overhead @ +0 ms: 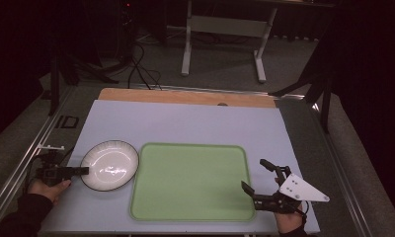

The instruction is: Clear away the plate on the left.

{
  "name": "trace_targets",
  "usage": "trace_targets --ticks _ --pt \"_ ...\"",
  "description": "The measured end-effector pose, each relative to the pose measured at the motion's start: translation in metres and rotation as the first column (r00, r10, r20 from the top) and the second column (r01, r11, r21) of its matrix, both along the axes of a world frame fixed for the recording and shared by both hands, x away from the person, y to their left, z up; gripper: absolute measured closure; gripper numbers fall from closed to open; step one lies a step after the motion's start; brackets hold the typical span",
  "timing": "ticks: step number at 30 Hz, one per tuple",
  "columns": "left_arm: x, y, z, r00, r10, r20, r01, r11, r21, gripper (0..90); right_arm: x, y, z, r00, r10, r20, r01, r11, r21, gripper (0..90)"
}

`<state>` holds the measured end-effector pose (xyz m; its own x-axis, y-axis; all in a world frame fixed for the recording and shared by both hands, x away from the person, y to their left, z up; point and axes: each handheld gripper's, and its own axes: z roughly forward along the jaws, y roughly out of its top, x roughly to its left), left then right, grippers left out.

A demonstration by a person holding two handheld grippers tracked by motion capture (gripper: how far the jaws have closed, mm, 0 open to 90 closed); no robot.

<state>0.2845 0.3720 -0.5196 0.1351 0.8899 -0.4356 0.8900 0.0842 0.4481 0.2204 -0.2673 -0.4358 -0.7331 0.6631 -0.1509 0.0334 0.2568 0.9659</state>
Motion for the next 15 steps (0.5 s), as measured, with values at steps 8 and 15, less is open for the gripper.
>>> trace_targets --ticks 8,15 --pt "0.0038 -0.0028 0.0014 0.9983 0.044 -0.037 -0.045 0.9989 -0.013 76.6 0.0010 -0.0006 -0.0006 1.0000 -0.006 -0.004 0.006 1.0000 0.002 13.5" --pt "0.0061 -0.0004 0.0020 0.9874 0.118 -0.105 -0.125 0.9899 -0.066 81.0 0.0014 -0.0001 -0.0011 0.9999 -0.012 -0.004 0.012 0.9999 -0.002 13.6"
